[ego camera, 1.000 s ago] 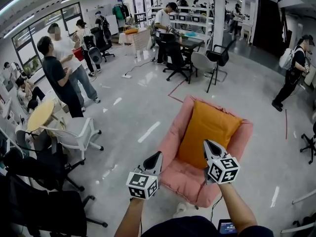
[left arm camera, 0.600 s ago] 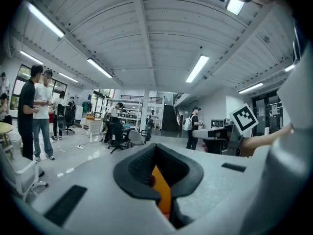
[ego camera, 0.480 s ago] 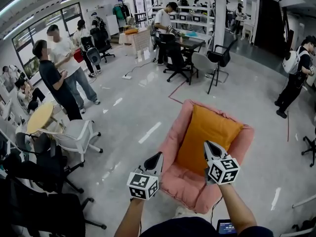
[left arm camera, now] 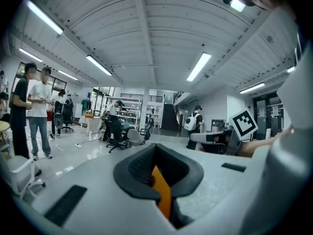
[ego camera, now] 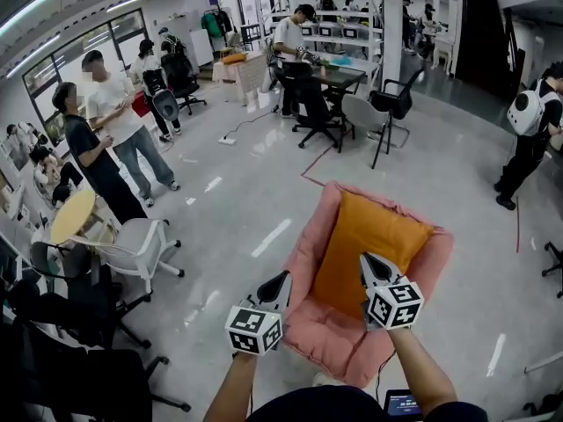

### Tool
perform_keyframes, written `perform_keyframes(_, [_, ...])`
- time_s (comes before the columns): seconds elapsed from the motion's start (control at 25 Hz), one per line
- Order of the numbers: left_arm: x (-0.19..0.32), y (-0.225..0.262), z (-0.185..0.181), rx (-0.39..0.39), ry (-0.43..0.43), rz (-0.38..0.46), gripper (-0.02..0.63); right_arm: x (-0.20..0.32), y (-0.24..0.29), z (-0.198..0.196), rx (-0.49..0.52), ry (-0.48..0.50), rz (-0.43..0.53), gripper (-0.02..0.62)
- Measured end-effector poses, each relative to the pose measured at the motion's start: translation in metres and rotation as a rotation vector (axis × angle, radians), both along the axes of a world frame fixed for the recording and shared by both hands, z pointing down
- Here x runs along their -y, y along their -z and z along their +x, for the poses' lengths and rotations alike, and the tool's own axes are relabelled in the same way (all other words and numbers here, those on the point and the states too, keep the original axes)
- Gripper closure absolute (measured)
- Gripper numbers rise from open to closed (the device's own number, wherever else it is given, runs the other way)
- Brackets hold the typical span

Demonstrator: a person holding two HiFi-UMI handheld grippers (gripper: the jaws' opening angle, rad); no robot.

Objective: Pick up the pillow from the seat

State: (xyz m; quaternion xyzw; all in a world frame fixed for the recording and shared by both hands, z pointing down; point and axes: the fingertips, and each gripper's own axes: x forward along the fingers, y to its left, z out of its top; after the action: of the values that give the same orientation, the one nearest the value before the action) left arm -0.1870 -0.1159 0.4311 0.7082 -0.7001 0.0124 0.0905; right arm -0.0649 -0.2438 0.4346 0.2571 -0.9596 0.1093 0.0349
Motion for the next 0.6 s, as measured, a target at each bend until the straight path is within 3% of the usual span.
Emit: perform_keyframes(0.6, [0.043, -0.011, 0.030, 0.047, -0.081, -0.047, 0.603, 0.036, -0.015, 0.033, 0.011, -0.064, -0.039, 0.578])
